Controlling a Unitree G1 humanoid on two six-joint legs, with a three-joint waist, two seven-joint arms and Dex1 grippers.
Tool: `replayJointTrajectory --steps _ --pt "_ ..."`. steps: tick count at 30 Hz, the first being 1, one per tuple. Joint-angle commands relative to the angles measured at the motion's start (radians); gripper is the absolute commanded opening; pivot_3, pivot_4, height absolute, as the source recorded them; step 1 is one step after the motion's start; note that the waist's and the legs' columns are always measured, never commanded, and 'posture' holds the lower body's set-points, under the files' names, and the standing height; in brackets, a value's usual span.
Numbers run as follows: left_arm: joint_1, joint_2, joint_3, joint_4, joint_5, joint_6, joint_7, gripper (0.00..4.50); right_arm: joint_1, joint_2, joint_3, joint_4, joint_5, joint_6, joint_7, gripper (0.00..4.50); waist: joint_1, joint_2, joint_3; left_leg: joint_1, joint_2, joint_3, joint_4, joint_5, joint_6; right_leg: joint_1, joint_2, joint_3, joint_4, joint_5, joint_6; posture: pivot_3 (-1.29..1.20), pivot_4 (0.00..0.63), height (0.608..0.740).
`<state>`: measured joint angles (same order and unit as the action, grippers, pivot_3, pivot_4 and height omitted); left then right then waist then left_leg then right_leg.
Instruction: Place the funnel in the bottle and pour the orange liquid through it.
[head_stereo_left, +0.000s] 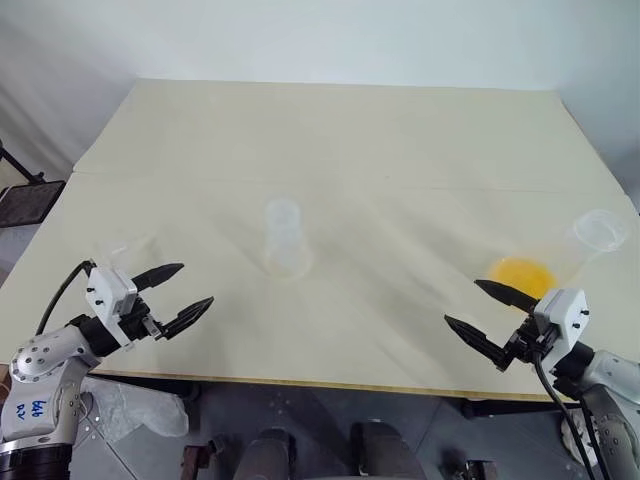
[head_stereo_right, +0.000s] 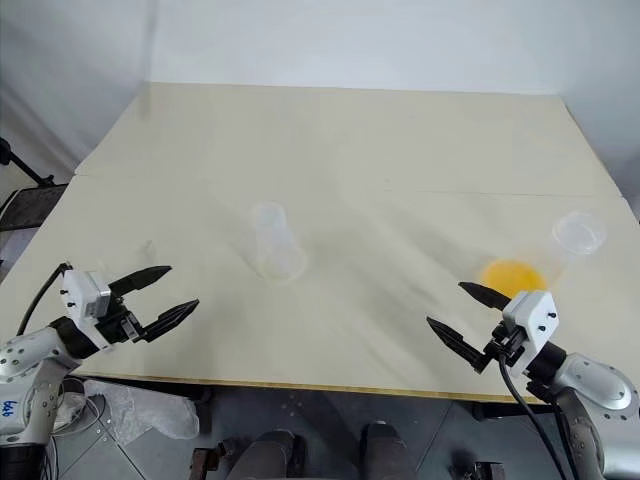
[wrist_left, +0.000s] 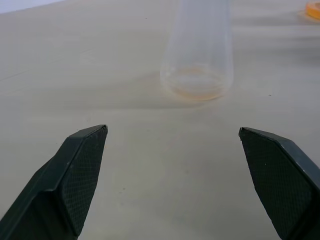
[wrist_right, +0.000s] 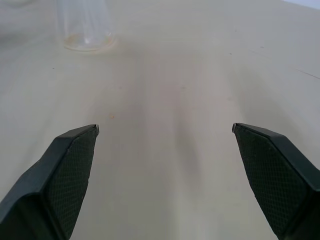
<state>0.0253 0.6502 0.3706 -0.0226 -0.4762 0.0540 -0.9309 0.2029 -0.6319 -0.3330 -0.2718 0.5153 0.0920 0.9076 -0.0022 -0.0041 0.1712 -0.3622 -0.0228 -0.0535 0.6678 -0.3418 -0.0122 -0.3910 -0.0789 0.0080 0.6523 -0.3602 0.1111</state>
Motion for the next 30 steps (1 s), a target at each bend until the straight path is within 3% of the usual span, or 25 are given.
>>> replayJointTrajectory --steps 1,8,18,22,30 --pt "-0.012 -0.002 0.000 -0.006 -0.010 -0.002 0.000 4.49 -0.006 0.000 -0.010 -0.028 0.006 -0.009 -0.005 4.50 0.000 0.000 0.000 0.000 0.000 0.000 0.000 0.000 0.000 0.000 0.000 0.000 0.000 0.000 0.000 0.00 0.150 0.740" --pt "-0.021 -0.003 -0.005 -0.035 -0.051 0.179 0.069 4.49 -0.022 -0.001 0.003 -0.026 0.002 -0.001 -0.014 4.50 -0.001 0.000 0.000 0.000 0.000 0.000 0.000 0.000 0.000 0.000 0.000 0.000 0.001 0.000 0.000 0.00 0.150 0.740" --pt "0.000 -0.057 -0.006 -0.101 0.019 0.038 0.127 4.49 -0.079 -0.009 0.041 0.002 0.000 0.019 0.004 4.50 -0.001 0.000 0.000 0.000 0.000 0.000 0.000 0.000 0.000 0.000 0.000 0.000 0.000 0.000 0.000 0.00 0.150 0.740" --pt "0.016 -0.059 0.003 -0.162 -0.055 0.138 0.146 4.49 -0.128 -0.020 0.059 0.033 -0.003 0.026 0.025 4.50 0.000 0.000 0.000 0.000 0.000 0.000 0.000 0.000 0.000 0.000 0.000 0.000 0.000 0.000 0.000 0.00 0.150 0.740" --pt "0.132 -0.045 0.091 -0.273 -0.093 0.162 0.151 4.49 -0.212 -0.032 0.097 0.093 -0.006 0.040 0.071 4.50 0.000 0.000 0.000 0.000 0.000 0.000 -0.001 0.000 0.000 0.000 0.000 0.000 -0.001 0.000 0.000 0.00 0.150 0.740"
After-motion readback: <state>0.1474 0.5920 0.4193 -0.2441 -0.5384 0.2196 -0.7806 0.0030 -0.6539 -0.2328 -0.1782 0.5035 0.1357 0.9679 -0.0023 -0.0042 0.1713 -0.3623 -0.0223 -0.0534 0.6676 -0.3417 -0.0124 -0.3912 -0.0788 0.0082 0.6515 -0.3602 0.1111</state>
